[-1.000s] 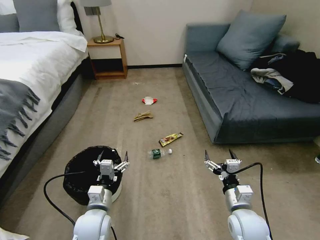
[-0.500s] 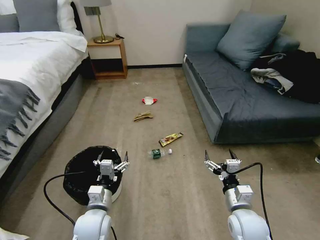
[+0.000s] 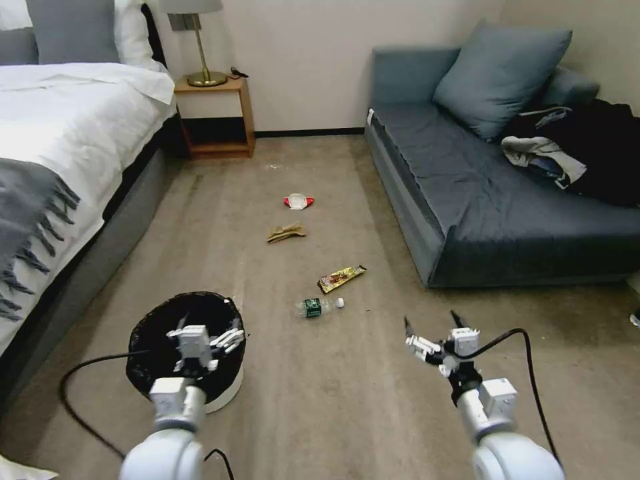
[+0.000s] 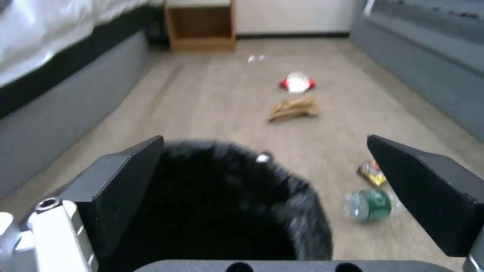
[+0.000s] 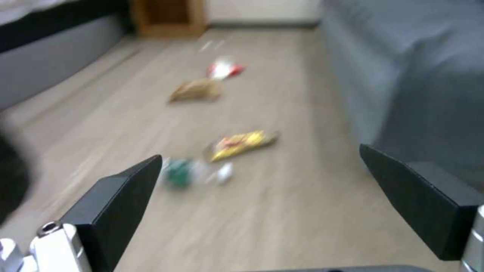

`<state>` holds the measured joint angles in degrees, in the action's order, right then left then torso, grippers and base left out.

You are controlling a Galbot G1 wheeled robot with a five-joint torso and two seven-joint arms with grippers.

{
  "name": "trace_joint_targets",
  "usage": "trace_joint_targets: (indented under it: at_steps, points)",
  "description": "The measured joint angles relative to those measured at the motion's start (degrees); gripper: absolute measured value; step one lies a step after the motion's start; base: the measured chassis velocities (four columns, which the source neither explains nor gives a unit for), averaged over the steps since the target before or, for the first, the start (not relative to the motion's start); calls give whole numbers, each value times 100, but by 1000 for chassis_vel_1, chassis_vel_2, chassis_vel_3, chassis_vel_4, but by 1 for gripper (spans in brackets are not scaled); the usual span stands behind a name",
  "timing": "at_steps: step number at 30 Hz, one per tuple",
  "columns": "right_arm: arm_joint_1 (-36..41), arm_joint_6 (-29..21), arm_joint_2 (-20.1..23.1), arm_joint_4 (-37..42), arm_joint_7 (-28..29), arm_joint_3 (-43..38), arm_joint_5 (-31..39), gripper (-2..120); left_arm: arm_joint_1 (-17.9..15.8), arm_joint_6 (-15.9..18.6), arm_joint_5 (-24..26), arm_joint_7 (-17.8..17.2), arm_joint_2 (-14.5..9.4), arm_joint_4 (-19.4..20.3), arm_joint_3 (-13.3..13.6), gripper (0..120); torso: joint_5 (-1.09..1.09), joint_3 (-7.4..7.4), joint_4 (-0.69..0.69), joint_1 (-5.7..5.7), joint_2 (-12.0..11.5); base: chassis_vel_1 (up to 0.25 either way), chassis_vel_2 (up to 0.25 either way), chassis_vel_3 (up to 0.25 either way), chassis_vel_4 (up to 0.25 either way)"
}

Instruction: Pick up the trash bin, then pick up the garbage on the floor and place it into the trash bin.

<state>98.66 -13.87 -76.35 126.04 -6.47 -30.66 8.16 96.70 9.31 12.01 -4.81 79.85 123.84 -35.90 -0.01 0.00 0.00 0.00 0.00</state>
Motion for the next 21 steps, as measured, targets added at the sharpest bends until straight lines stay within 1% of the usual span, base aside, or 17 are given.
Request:
trace_joint_targets:
  at_steps: [1, 2, 3, 4, 5, 6, 9, 10, 12, 13, 14, 16, 17, 20, 21]
  points:
    - [135, -173, 133, 153, -93, 11, 109, 100, 98, 117, 147, -64, -75, 112, -56, 100, -1, 0, 0, 0, 0, 0, 0, 0, 0]
    - [135, -173, 133, 153, -93, 11, 109, 100, 98, 117, 147, -64, -75, 112, -56, 100, -1, 0, 0, 0, 0, 0, 0, 0, 0]
    - [281, -276, 233, 331, -186, 16, 231, 100, 335, 391, 507, -204, -258, 385, -187, 100, -1, -1, -1, 0, 0, 0, 0, 0, 0]
    - [310, -280, 248, 357, -205, 17, 246, 100, 453, 538, 692, -282, -352, 530, -256, 100, -1, -1, 0, 0, 0, 0, 0, 0, 0]
    - [325, -280, 249, 360, -212, 19, 247, 100, 561, 666, 861, -348, -436, 656, -318, 100, 0, -1, 0, 0, 0, 0, 0, 0, 0]
    - [325, -280, 249, 360, -212, 19, 247, 100, 561, 666, 861, -348, -436, 656, -318, 100, 0, -1, 0, 0, 0, 0, 0, 0, 0]
    - [330, -254, 235, 358, -217, 26, 232, 100, 903, 1066, 1379, -557, -700, 1053, -507, 100, 0, -1, 0, 0, 0, 0, 0, 0, 0]
    - [331, -236, 226, 353, -218, 27, 222, 100, 1082, 1280, 1656, -667, -840, 1261, -608, 100, 1, -1, 0, 0, 0, 0, 0, 0, 0]
    - [331, -236, 226, 353, -218, 27, 222, 100, 1082, 1280, 1656, -667, -840, 1261, -608, 100, 1, -1, 0, 0, 0, 0, 0, 0, 0]
    - [332, -210, 223, 334, -219, 25, 215, 100, 1311, 1479, 2042, -773, -1036, 1535, -763, 100, 1, 0, 1, 0, 0, 0, 0, 0, 0]
    - [335, -195, 224, 320, -220, 22, 212, 100, 1355, 1463, 2163, -773, -1099, 1599, -827, 100, 1, -1, 0, 0, 0, 0, 0, 0, 0]
    - [336, -158, 229, 281, -220, 17, 200, 100, 1385, 1443, 2283, -749, -1182, 1624, -886, 100, 0, 0, -1, 0, 0, 0, 0, 0, 0]
    - [336, -158, 229, 281, -220, 17, 200, 100, 1385, 1443, 2283, -749, -1182, 1624, -886, 100, 0, 0, -1, 0, 0, 0, 0, 0, 0]
    - [340, -134, 239, 249, -238, 18, 191, 100, 1370, 1494, 2449, -725, -1311, 1622, -1055, 100, 0, 0, 0, 0, 0, 0, 0, 0, 0]
    - [340, -134, 239, 249, -238, 18, 191, 100, 1370, 1494, 2449, -725, -1311, 1622, -1055, 100, 0, 0, 0, 0, 0, 0, 0, 0, 0]
